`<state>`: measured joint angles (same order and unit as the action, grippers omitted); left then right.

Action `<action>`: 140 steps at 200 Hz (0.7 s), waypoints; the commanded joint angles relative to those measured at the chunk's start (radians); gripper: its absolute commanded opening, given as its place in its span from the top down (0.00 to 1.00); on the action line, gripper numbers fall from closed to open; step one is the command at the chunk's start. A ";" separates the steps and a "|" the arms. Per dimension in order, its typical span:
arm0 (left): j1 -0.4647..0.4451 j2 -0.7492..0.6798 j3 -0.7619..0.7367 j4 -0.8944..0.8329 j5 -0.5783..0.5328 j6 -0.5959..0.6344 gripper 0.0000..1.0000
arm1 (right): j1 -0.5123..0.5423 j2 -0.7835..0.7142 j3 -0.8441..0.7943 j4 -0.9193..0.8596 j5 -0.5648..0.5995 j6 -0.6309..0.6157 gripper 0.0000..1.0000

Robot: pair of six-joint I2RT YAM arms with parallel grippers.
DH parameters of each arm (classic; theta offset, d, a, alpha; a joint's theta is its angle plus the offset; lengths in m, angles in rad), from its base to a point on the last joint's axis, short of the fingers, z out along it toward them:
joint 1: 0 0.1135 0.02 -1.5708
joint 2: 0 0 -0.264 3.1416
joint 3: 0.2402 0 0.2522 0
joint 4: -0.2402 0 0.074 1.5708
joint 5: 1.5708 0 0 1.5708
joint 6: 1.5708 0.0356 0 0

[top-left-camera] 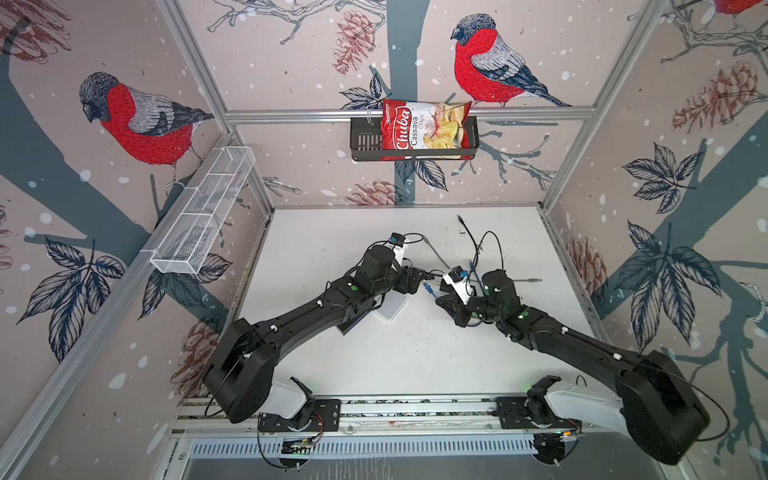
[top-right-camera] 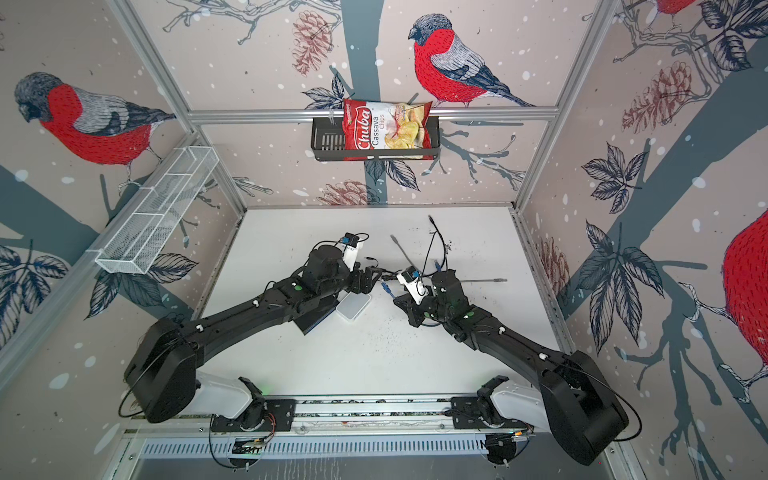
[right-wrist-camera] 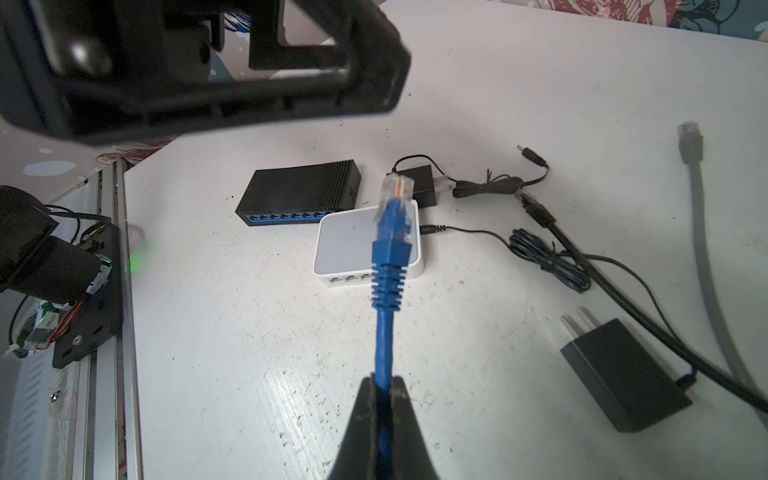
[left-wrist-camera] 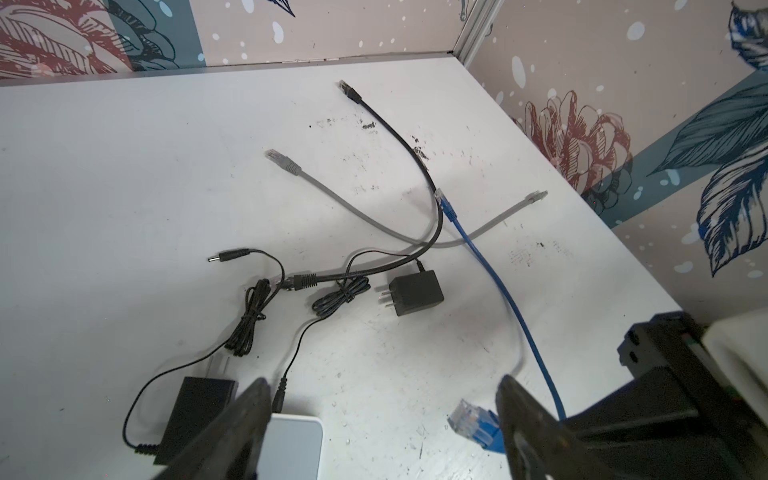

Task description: Insert the plug into the switch port

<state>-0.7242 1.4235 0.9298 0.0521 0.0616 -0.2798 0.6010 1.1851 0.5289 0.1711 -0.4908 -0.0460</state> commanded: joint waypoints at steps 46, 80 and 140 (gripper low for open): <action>-0.033 -0.162 -0.214 0.287 -0.152 0.612 0.05 | -0.001 0.064 0.073 -0.085 -0.057 -0.022 1.00; -0.035 -0.120 -0.183 0.208 -0.034 0.979 0.04 | -0.001 0.109 0.098 -0.118 -0.077 -0.037 1.00; -0.023 -0.107 -0.221 0.207 0.154 1.308 0.05 | -0.001 0.115 0.126 -0.171 -0.129 -0.057 0.99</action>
<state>-0.7555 1.3113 0.7120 0.2401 0.0986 0.8474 0.6006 1.2968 0.6369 0.0254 -0.5705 -0.0822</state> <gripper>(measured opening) 0.958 0.076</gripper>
